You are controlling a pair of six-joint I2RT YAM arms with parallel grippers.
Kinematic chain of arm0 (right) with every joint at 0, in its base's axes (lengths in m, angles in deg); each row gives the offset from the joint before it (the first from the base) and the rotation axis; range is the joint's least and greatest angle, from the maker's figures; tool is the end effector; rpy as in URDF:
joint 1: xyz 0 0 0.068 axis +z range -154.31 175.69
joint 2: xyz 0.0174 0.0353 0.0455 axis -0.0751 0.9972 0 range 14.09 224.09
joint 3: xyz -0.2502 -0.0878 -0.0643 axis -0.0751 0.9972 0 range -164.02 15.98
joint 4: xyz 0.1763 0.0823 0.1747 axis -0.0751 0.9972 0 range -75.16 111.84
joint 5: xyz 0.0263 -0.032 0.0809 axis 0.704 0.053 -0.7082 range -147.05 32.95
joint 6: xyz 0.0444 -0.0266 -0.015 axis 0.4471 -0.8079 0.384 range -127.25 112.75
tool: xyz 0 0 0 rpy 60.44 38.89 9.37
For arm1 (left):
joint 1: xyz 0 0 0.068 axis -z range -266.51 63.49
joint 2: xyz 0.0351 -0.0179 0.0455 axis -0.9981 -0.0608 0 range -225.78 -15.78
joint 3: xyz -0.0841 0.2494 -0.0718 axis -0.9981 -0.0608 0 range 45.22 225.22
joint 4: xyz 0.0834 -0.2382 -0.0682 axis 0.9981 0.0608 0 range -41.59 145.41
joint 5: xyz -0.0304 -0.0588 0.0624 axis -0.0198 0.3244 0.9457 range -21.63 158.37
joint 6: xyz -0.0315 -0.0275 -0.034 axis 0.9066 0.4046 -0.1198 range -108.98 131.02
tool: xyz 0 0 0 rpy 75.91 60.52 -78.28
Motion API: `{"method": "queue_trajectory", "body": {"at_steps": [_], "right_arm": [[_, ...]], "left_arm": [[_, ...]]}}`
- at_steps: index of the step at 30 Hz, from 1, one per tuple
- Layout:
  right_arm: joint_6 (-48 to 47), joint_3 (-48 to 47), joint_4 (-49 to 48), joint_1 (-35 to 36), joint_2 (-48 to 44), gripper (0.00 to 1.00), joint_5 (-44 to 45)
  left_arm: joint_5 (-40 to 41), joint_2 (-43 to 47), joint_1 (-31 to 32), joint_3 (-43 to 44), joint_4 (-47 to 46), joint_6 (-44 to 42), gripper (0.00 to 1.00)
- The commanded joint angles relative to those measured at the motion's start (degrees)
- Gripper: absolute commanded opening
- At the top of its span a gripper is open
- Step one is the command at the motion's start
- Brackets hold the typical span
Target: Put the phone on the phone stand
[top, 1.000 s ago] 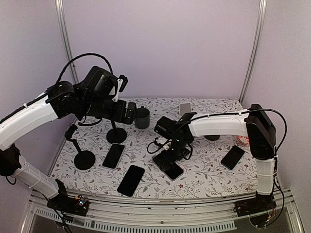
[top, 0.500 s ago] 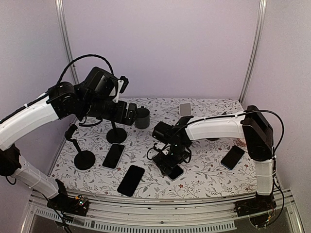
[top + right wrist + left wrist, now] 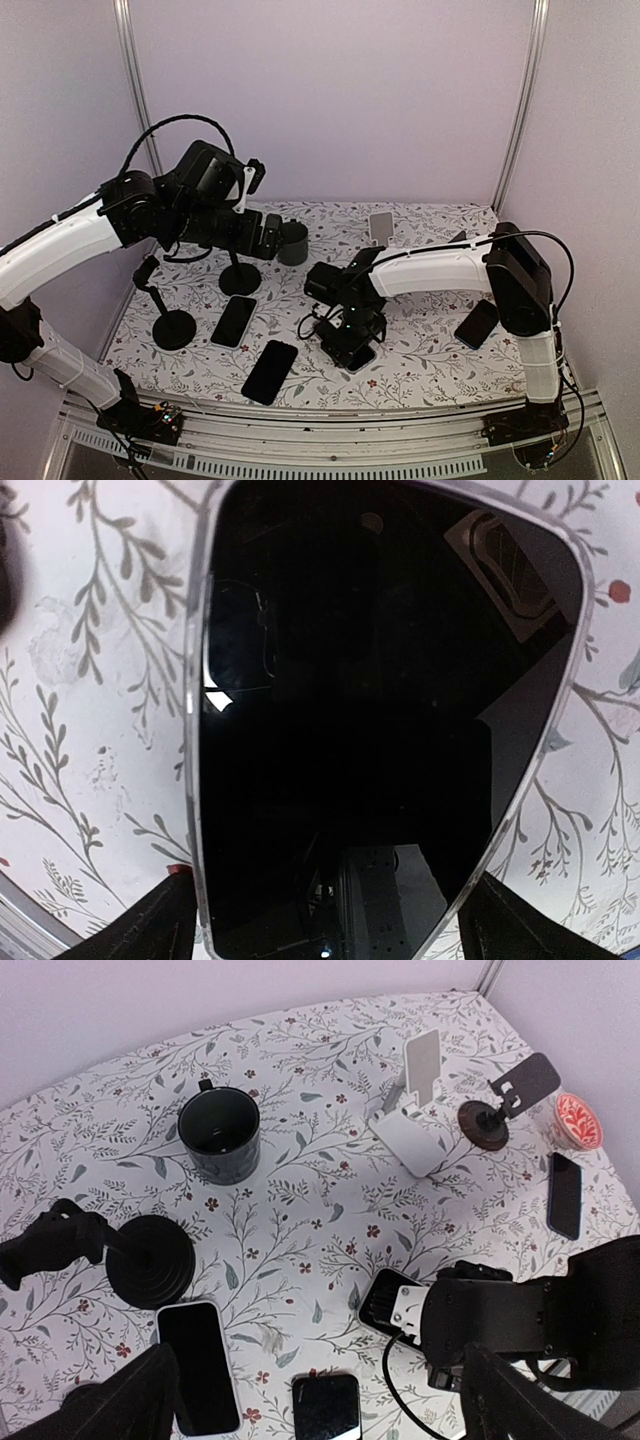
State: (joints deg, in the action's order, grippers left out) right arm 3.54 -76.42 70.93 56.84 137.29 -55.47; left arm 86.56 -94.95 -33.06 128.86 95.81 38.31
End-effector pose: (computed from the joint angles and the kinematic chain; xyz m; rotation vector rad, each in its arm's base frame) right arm 0.1995 0.3602 0.1511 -1.3100 2.7892 0.0148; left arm 0.1810 -0.2256 0.3783 0.3638 2.2729 -0.3677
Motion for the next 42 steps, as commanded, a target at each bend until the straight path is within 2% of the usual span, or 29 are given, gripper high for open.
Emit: {"method": "queue_trajectory", "body": {"at_steps": [1,7,14,27,37,42], "right_arm": [[0.91,-0.14,0.84,0.63,1.37,0.83,0.83],[2.68,3.49,-1.28,0.64,-1.72,0.64,0.79],[5.29,8.8,-5.85,0.63,-9.11,0.49,2.36],[9.45,18.05,-17.83,0.56,-23.92,0.42,2.23],[10.51,27.05,-30.14,0.63,-35.07,0.4,1.22],[10.14,28.74,-33.37,0.63,-38.76,0.4,2.97]], "left_arm": [[-1.11,1.24,-0.67,-1.29,-0.82,0.68,0.99],[-2.36,3.05,-0.7,-4.75,-2.35,2.71,0.99],[-5.17,4.46,-0.67,-9.28,-4.96,5.31,0.99],[-11.76,2.19,-0.68,-12.8,-11.31,8.89,0.98],[-20.37,1.69,-0.72,-16.66,-21.2,11.42,0.95],[-24.91,0.18,-0.71,-16.9,-26.2,11.75,0.92]]}}
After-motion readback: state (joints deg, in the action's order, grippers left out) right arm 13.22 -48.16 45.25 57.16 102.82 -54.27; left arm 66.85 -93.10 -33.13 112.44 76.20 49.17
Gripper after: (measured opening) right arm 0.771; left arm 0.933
